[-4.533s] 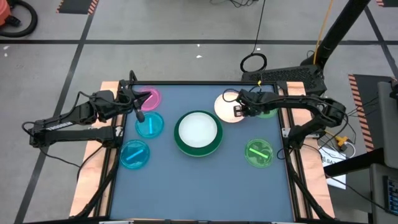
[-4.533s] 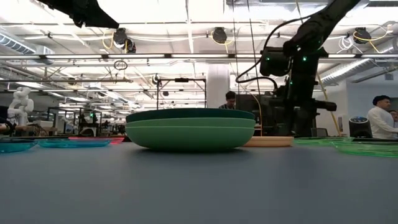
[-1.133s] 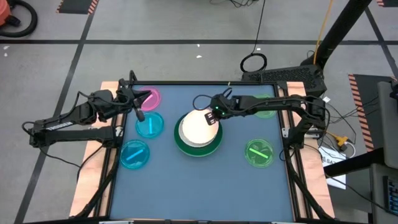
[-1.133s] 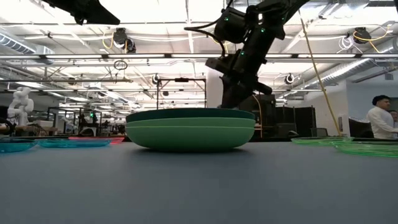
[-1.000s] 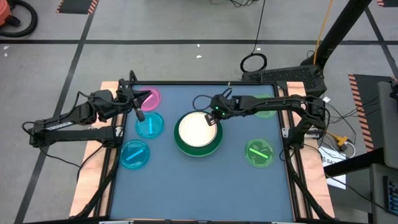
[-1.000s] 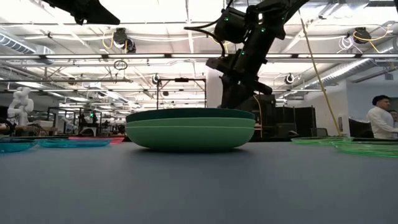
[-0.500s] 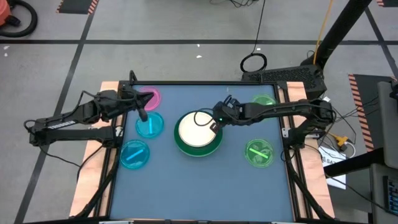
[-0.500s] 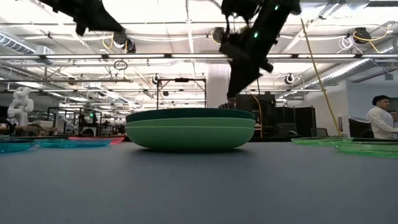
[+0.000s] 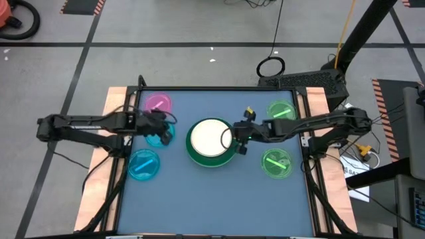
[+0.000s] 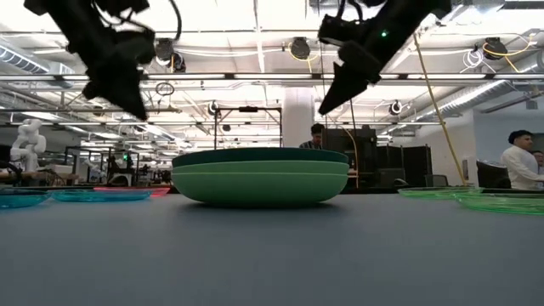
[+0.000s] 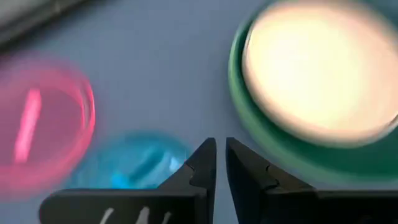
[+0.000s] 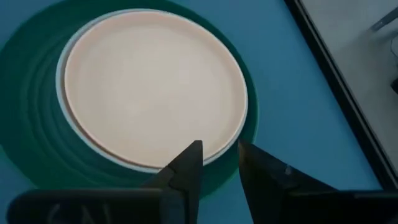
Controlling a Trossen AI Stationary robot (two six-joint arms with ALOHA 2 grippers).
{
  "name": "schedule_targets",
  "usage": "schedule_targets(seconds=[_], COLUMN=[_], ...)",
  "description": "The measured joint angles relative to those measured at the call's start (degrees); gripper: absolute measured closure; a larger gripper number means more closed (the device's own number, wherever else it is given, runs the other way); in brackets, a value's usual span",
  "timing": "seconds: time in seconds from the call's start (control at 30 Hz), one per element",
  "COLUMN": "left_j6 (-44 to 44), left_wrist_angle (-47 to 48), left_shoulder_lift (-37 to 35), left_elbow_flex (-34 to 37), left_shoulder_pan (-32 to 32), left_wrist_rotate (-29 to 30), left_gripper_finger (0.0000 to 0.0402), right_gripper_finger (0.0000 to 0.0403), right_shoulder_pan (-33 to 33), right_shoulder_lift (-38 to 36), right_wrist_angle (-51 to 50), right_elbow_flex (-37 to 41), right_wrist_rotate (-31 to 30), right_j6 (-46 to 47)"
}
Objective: Stack plastic plates
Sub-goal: Stack the top transparent blue plate on top of the light brown plate
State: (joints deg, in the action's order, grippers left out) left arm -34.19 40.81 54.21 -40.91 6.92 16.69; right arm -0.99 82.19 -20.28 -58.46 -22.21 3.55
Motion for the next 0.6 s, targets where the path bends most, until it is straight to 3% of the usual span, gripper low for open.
schedule_targets(seconds=[0.1, 0.27, 0.6], left_j6=[-5.7, -12.0, -16.5], left_wrist_angle=[5.0, 5.6, 9.1], left_shoulder_lift=[3.7, 11.0, 24.3], left_elbow_flex=[0.0, 0.0, -2.9], left_shoulder_pan=[-2.3, -5.9, -8.3], left_wrist_rotate=[-2.1, -5.3, -7.8], left_gripper_finger=[0.036, 0.036, 0.036], right_gripper_finger=[0.0305, 0.0305, 0.0305], right_shoulder_pan=[0.0, 0.0, -3.3], right_shoulder_lift=[-3.0, -8.8, -13.4], right_wrist_angle=[1.8, 2.6, 3.3], right_elbow_flex=[2.2, 4.1, 4.3], right_wrist_rotate=[0.0, 0.0, 0.0], right_j6=[-0.9, -0.4, 1.1])
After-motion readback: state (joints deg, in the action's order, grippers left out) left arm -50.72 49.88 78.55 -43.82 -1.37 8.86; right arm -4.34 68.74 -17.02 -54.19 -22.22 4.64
